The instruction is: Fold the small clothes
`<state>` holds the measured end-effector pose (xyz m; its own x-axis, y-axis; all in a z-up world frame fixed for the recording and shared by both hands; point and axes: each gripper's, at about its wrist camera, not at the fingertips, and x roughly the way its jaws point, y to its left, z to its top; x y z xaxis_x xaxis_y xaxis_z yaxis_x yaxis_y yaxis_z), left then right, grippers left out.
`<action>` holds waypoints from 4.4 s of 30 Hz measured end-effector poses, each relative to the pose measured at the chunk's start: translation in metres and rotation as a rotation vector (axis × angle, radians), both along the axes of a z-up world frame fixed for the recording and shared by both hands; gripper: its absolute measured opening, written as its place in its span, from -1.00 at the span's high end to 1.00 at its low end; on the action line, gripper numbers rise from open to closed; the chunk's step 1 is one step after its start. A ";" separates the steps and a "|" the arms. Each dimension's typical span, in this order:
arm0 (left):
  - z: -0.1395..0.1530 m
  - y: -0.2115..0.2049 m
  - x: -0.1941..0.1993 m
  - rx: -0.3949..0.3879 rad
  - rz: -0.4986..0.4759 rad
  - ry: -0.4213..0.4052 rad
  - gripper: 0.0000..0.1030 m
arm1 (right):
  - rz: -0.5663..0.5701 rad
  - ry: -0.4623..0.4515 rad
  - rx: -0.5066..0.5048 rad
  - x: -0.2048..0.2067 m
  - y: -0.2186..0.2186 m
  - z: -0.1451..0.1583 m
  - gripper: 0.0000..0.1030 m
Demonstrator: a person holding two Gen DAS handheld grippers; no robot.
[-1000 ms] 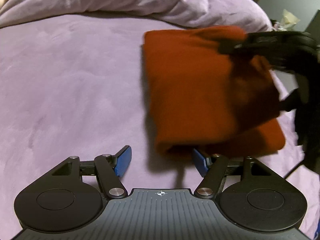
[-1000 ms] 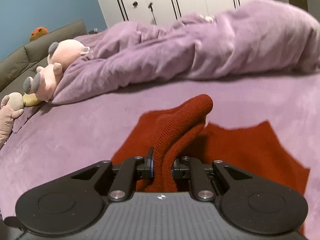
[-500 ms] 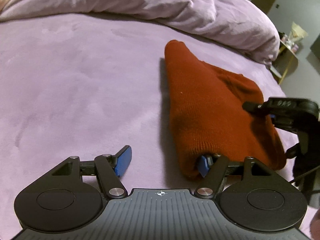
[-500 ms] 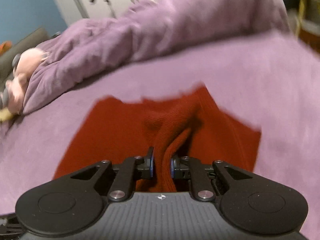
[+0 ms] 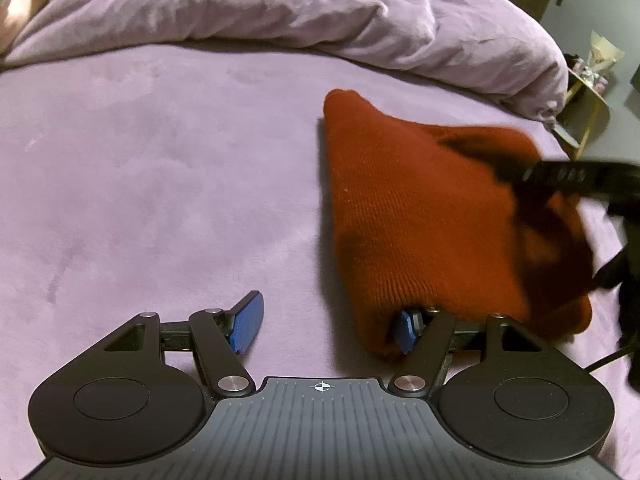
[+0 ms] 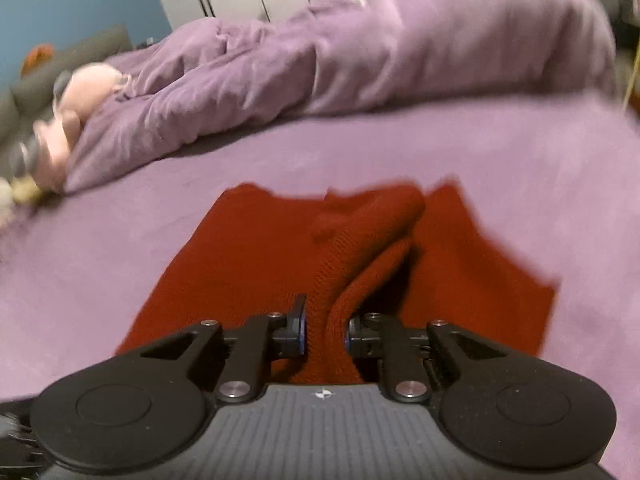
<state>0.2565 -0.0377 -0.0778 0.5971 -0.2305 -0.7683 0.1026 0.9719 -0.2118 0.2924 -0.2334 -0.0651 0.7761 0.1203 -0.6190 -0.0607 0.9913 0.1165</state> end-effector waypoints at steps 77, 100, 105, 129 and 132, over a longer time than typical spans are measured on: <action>0.037 0.019 -0.008 0.012 0.020 -0.065 -0.51 | -0.522 -0.052 0.318 -0.151 -0.102 -0.030 0.18; 0.005 -0.087 0.131 0.085 -0.004 -0.080 -0.63 | -0.270 0.055 0.185 0.072 -0.095 -0.044 0.54; -0.007 -0.102 0.136 0.129 -0.029 -0.082 -0.71 | -0.313 0.016 0.171 0.068 -0.107 -0.058 0.51; -0.002 -0.021 -0.017 -0.029 0.000 -0.027 -0.75 | -0.358 0.004 0.647 -0.168 -0.113 -0.078 -0.27; 0.001 -0.030 -0.017 0.015 -0.010 -0.002 -0.75 | -0.337 -0.013 0.778 -0.166 -0.116 -0.083 -0.26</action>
